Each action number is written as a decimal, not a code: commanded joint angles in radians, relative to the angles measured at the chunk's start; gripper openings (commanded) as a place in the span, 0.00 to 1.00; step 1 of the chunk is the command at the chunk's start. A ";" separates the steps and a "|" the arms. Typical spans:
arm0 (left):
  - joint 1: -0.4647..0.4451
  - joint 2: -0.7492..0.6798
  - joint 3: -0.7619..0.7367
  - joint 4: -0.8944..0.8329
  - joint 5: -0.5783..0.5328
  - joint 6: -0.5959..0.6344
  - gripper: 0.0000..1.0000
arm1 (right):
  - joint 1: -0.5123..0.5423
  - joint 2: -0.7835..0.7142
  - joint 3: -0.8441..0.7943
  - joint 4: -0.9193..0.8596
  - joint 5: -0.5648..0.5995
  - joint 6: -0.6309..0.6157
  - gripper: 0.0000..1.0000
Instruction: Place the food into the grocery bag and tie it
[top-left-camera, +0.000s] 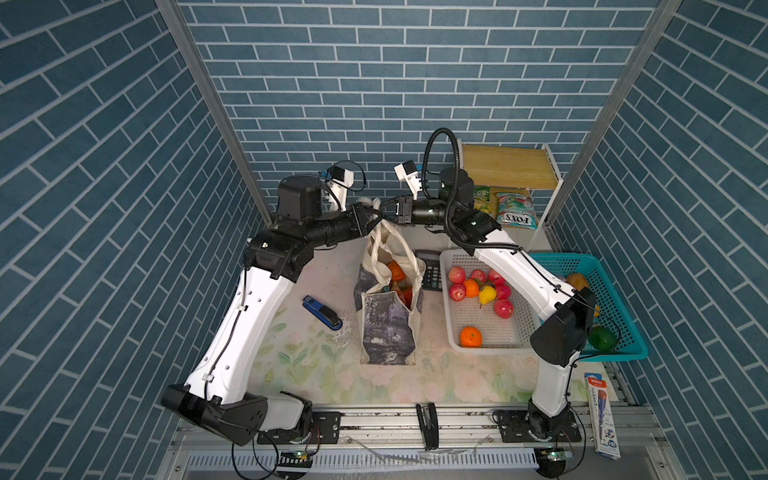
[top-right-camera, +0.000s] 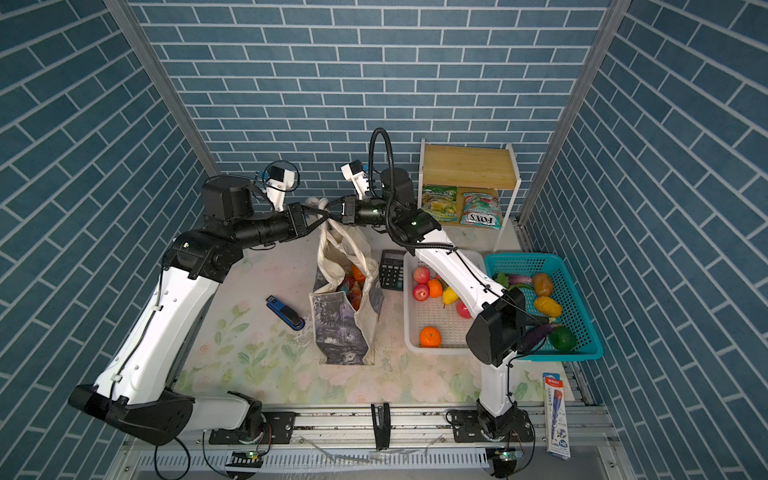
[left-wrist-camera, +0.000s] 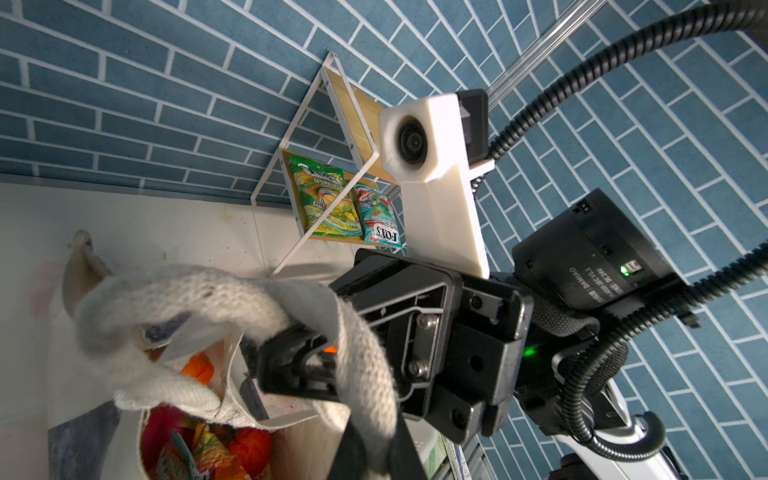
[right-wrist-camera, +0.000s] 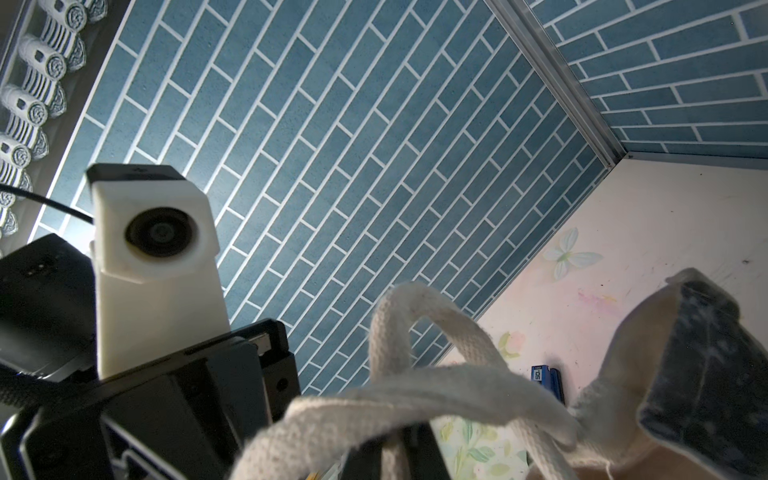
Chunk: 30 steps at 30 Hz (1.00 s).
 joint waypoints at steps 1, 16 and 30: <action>-0.011 -0.043 -0.016 -0.004 0.034 0.006 0.24 | -0.010 -0.021 -0.008 0.199 0.074 0.046 0.00; 0.003 -0.159 -0.058 -0.018 -0.181 0.027 0.76 | -0.021 -0.052 -0.072 0.323 0.116 0.091 0.00; 0.120 -0.087 -0.219 0.388 -0.007 -0.419 0.64 | -0.021 -0.139 -0.184 0.255 0.069 0.008 0.00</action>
